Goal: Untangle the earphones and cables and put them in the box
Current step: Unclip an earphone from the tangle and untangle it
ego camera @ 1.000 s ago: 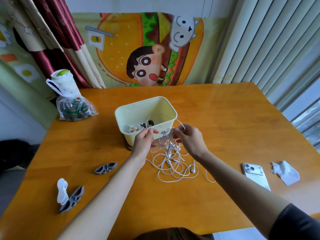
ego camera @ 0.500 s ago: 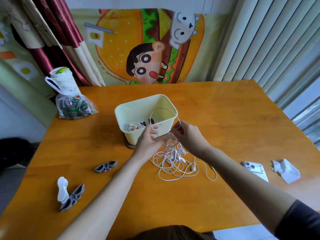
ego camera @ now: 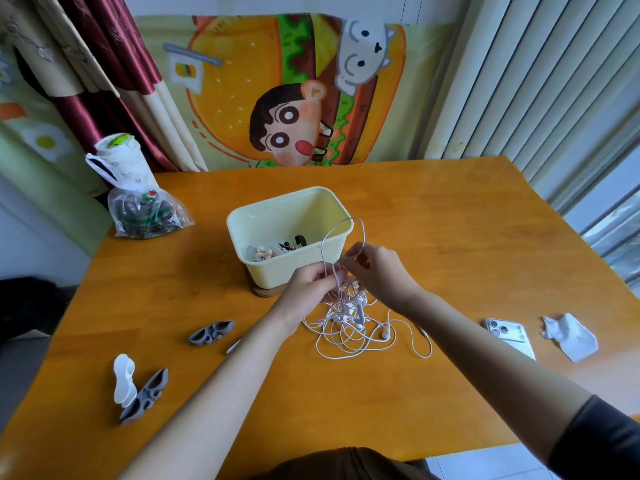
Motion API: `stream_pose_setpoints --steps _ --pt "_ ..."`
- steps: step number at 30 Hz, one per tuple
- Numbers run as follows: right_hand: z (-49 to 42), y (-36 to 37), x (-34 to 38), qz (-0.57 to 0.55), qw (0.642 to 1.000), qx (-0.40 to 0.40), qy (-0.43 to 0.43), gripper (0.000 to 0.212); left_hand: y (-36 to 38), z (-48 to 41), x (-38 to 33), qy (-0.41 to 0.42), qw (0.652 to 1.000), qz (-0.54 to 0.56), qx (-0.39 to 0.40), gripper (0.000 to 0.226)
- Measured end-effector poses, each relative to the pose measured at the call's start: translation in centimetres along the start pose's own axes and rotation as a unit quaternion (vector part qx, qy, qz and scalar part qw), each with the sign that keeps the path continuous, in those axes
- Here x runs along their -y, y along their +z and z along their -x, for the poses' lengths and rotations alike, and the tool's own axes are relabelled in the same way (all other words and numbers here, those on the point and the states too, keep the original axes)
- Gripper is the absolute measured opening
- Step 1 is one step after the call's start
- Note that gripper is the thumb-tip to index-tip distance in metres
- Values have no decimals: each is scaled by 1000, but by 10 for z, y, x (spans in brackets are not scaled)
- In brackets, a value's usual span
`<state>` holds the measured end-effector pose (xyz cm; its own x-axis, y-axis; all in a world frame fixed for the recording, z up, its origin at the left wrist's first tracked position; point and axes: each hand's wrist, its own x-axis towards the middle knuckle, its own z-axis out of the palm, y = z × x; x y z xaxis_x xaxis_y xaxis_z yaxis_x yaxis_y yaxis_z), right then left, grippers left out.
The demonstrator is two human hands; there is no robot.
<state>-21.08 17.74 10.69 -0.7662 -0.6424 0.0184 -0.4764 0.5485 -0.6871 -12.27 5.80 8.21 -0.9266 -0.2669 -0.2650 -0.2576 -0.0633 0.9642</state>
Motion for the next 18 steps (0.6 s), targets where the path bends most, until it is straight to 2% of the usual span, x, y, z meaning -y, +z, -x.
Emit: stream_pose_setpoints --steps 3,8,15,18 --pt "1 1 -4 -6 1000 -11 19 15 0 -2 5 1 999 33 -7 9" --pt "2 -1 -10 -25 998 -1 49 18 -5 0 4 3 996 92 7 33" --pt "6 -3 0 -54 998 38 20 13 -2 -3 0 11 996 42 -80 16" --pt "8 -2 2 -64 997 32 3 7 -1 -3 -1 19 996 35 -84 10"
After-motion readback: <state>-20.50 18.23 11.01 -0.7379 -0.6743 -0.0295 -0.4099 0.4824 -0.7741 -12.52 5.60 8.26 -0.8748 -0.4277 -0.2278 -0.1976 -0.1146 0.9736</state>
